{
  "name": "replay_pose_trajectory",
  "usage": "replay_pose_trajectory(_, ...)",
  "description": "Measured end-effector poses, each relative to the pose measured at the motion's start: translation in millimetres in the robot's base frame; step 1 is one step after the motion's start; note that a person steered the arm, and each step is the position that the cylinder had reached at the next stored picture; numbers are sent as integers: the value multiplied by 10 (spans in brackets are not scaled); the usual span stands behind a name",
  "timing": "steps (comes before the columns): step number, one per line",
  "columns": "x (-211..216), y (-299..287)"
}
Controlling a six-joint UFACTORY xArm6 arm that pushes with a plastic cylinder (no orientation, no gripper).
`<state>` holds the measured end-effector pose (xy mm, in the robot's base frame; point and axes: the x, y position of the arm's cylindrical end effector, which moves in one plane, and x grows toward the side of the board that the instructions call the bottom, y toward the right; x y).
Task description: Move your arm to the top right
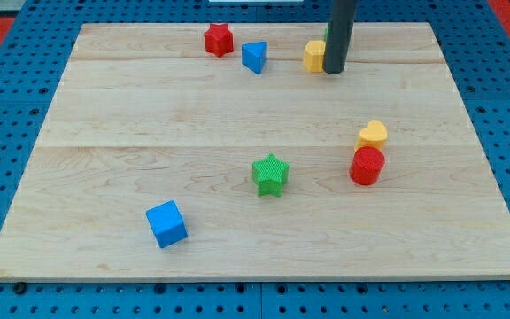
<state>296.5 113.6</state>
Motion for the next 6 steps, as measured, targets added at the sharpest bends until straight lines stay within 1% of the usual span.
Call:
replay_pose_trajectory(2,-108,-69)
replay_pose_trajectory(3,81,-358)
replay_pose_trajectory(4,458,-721)
replay_pose_trajectory(5,537,-832)
replay_pose_trajectory(6,628,-566)
